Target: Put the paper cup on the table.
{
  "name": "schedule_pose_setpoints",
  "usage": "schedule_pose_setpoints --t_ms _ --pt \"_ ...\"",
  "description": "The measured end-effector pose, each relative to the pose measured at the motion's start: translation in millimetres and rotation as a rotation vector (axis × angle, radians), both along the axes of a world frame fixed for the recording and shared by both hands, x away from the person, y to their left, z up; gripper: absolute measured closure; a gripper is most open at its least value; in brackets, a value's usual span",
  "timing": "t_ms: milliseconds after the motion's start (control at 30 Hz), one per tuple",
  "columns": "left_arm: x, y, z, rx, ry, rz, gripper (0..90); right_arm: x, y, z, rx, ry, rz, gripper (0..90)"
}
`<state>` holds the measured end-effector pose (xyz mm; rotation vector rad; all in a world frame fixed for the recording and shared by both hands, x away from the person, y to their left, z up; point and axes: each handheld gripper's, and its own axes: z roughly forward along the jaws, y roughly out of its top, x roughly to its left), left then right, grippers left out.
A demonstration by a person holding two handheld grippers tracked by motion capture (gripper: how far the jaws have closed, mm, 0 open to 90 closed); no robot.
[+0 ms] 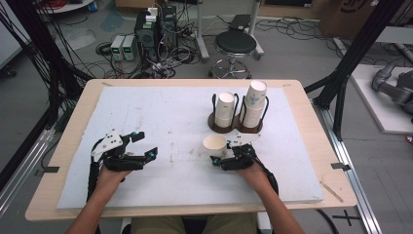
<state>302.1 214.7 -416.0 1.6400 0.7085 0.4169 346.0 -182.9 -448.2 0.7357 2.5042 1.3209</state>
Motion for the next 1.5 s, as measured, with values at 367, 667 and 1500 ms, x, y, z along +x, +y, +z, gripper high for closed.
schedule_pose_setpoints --t_ms 367,667,1500 --pt "1.7 -1.3 -1.8 -0.001 0.012 -0.003 18.1 -4.3 -10.0 -0.9 -0.059 0.023 0.026 28.1" --pt "2.1 -0.1 -1.6 -0.003 0.013 -0.006 18.1 -6.4 -15.5 2.2 -0.055 0.032 0.015 20.5" --pt "1.2 6.0 0.3 -0.049 0.021 0.026 17.7 -53.0 -118.7 37.6 0.083 -0.073 -0.324 20.4"
